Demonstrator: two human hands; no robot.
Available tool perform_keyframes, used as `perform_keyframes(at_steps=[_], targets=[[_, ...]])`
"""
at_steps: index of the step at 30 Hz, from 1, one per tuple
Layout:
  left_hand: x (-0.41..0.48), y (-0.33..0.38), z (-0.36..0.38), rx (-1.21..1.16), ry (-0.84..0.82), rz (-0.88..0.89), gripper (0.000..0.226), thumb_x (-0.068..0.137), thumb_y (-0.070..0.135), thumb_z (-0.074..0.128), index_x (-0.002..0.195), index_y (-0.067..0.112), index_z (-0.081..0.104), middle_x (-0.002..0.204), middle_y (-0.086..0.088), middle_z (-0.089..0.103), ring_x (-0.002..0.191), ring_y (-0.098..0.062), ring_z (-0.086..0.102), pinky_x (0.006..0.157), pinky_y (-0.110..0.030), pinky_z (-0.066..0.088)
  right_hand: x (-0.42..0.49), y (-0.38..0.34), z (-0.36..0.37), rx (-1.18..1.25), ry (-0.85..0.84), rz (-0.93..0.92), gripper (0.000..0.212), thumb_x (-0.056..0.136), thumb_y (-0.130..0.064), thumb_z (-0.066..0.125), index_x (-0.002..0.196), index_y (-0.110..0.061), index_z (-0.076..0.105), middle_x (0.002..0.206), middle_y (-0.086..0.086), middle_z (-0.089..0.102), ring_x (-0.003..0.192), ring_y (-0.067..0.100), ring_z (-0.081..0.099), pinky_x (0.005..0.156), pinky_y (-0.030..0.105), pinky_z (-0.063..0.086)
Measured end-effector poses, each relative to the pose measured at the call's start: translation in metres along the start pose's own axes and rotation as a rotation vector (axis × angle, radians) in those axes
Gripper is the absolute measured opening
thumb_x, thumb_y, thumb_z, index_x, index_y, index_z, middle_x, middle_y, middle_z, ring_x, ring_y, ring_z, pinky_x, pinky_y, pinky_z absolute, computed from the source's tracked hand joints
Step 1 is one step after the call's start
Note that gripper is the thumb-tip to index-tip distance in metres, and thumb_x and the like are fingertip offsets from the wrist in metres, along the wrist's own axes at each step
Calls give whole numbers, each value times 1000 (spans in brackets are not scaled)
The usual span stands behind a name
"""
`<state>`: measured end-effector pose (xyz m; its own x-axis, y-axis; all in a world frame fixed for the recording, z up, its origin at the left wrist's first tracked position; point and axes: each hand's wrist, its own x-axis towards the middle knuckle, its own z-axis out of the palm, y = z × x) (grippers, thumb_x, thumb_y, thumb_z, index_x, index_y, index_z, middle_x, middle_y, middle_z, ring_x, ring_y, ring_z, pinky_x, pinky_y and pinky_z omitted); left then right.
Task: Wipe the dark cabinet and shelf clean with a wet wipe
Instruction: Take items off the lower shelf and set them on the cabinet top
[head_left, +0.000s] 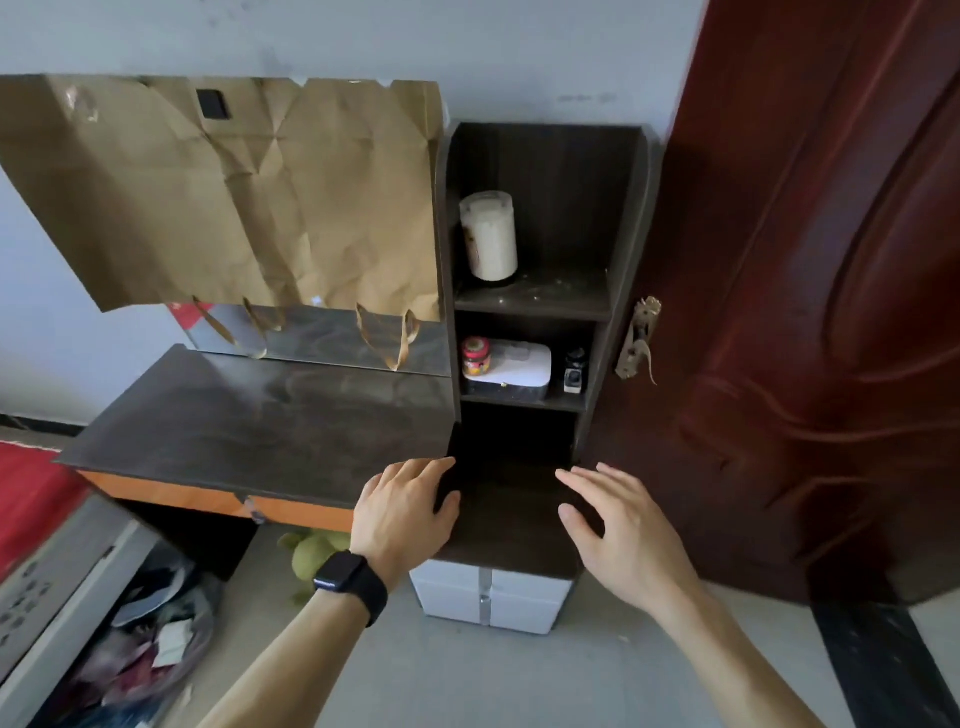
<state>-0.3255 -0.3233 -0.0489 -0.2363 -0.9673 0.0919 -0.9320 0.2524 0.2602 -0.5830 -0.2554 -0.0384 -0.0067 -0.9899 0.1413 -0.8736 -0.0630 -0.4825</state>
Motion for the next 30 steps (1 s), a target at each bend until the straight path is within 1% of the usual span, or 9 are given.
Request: perform_keyframes(at_steps=[4,7,10,14,16,19,23,26,30], targets=[[49,-3,14,-68,-62,-72,53,95,53,44,146,40,39,140,11,53,128,-19,48,100,-36,41,57,16,20,69,-88,79,44,98,-38,56,142,-31,53,141,-13,55,138,9,38,113,24,31],[92,-6,30,-117,-123,-110,61,92,55,46,149,40,28,138,8,54,125,-21,51,93,-38,46,96,28,44,100,-140,132,46,97,-40,55,142,-32,51,143,-13,53,134,9,42,110,24,34],[143,-7,53,-177,-178,-133,75,90,59,48,152,41,11,133,4,56,116,-25,58,83,-40,50,139,38,73,77,-163,187,50,99,-41,53,147,-30,46,151,-10,45,137,15,40,112,29,33],[215,-4,86,-190,-163,-143,91,89,62,49,147,50,-20,119,-2,62,95,-32,67,64,-36,44,212,45,113,7,-107,227,56,102,-36,47,154,-22,33,161,-2,29,144,24,30,115,38,31],[246,-3,99,-154,-111,-146,86,89,63,46,148,47,-13,113,-5,65,89,-34,68,61,-35,40,250,51,132,-86,-78,208,58,102,-32,44,155,-17,26,164,1,21,145,28,26,113,43,33],[275,-6,114,-147,-76,-211,66,89,65,42,140,35,15,105,-8,67,87,-40,67,62,-37,38,297,57,153,-208,-62,183,63,100,-26,44,157,-14,18,165,4,16,145,28,24,113,43,32],[284,-9,128,-168,-68,-255,54,91,64,40,130,30,24,107,-9,66,90,-42,66,64,-39,37,327,63,167,-262,-135,219,66,100,-38,36,157,-22,7,166,1,10,148,26,17,111,50,30],[283,-6,133,-192,-58,-284,52,93,62,40,128,27,23,107,-9,66,89,-43,66,64,-39,38,328,64,168,-282,-139,216,65,100,-43,38,155,-17,18,165,7,17,149,27,18,113,49,29],[283,-4,133,-212,5,-323,51,94,55,45,128,26,21,102,-9,68,84,-45,66,62,-40,37,323,63,161,-323,-36,162,56,95,-41,55,137,-4,43,147,16,47,135,33,41,96,48,47]])
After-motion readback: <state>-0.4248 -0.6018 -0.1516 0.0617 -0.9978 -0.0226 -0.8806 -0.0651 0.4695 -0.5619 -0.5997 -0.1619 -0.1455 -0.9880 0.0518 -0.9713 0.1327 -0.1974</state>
